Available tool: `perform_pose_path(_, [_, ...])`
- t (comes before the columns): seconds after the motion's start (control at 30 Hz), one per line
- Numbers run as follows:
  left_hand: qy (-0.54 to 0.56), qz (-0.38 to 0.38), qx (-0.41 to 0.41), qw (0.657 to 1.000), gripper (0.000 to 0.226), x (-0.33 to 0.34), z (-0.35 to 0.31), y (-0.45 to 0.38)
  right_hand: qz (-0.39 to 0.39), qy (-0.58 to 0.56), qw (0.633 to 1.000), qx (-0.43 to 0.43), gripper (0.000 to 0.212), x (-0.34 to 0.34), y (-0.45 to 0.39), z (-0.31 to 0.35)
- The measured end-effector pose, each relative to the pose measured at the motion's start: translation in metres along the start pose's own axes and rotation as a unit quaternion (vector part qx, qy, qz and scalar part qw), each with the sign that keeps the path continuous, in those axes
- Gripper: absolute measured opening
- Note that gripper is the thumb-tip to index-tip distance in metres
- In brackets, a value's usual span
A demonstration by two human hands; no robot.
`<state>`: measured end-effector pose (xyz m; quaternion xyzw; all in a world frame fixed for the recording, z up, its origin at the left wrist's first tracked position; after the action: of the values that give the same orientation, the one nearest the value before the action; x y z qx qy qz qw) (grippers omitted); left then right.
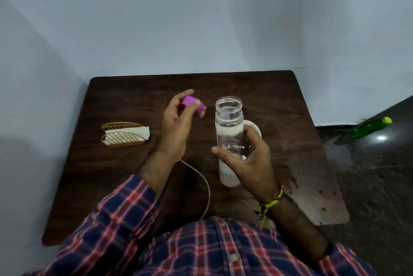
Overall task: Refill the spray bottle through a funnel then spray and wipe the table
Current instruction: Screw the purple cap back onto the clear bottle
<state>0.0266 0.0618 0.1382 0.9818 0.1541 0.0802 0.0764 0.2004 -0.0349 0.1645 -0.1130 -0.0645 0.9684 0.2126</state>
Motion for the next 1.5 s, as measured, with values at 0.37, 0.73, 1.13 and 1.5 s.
perform_pose_path(0.37, [0.098,-0.066,0.007,0.993,0.043,-0.033,-0.043,0.034,0.062,0.07,0.995,-0.036,0.06,0.05,0.003,0.016])
perform_pose_path(0.73, [0.159,0.044,0.018,0.986,0.039,-0.061,-0.064,0.023,0.199,-0.089,0.974,0.062,0.034,0.072,0.004,0.032])
perform_pose_path(1.13, [0.162,0.163,-0.047,0.972,0.03,-0.051,-0.075,0.014,0.297,-0.245,0.886,0.259,0.047,0.088,0.022,0.034])
perform_pose_path(1.5, [0.213,0.178,-0.068,0.958,0.056,-0.033,-0.08,0.006,0.293,-0.273,0.884,0.241,0.049,0.086,0.008,0.047])
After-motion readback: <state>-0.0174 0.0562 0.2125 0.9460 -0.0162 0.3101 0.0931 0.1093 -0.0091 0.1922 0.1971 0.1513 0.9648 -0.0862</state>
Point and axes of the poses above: each hand's wrist, its own y-axis away from the middle knuckle, its own x-axis out of the palm, z = x × y, the point moved 8 cm from there along -y, towards the middle knuckle, and after that the axes turned 14 degrees about -z, right-handed, at the moved point
